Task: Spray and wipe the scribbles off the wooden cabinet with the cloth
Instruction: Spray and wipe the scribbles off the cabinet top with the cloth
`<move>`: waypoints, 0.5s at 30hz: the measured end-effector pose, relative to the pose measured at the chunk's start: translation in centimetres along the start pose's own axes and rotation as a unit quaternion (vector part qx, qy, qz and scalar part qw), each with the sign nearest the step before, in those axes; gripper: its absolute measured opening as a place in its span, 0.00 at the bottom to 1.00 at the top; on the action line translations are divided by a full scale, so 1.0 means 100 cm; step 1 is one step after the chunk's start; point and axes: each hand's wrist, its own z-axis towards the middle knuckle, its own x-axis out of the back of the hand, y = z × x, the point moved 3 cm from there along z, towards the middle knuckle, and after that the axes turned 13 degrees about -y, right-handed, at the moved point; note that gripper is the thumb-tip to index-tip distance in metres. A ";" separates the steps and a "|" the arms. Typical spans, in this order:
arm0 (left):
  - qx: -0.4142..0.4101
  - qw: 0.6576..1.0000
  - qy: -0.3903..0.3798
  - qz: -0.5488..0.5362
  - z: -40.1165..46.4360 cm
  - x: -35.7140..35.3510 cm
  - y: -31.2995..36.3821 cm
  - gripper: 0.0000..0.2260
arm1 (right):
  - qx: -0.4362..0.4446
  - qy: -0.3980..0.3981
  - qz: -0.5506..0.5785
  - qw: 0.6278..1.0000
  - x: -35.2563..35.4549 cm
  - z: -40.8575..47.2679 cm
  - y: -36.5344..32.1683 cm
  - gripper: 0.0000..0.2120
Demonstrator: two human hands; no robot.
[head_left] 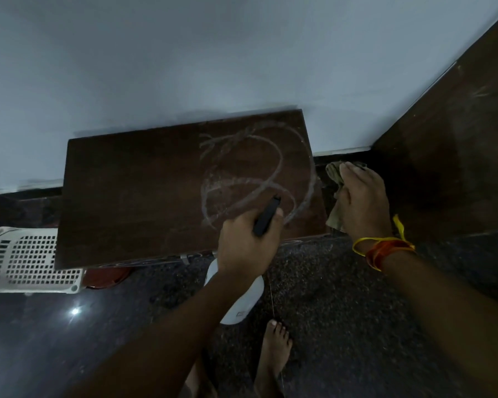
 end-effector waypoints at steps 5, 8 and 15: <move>0.017 0.998 0.050 -0.025 -0.003 0.011 -0.003 0.16 | 0.012 0.002 0.014 1.000 -0.009 0.003 -0.012 0.19; 0.048 0.994 0.083 -0.055 -0.017 0.020 -0.018 0.13 | 0.025 -0.016 0.027 0.999 -0.026 0.000 -0.032 0.20; 0.092 0.980 0.150 -0.094 -0.042 0.053 -0.059 0.14 | 0.082 -0.087 0.059 0.991 -0.089 -0.022 -0.102 0.21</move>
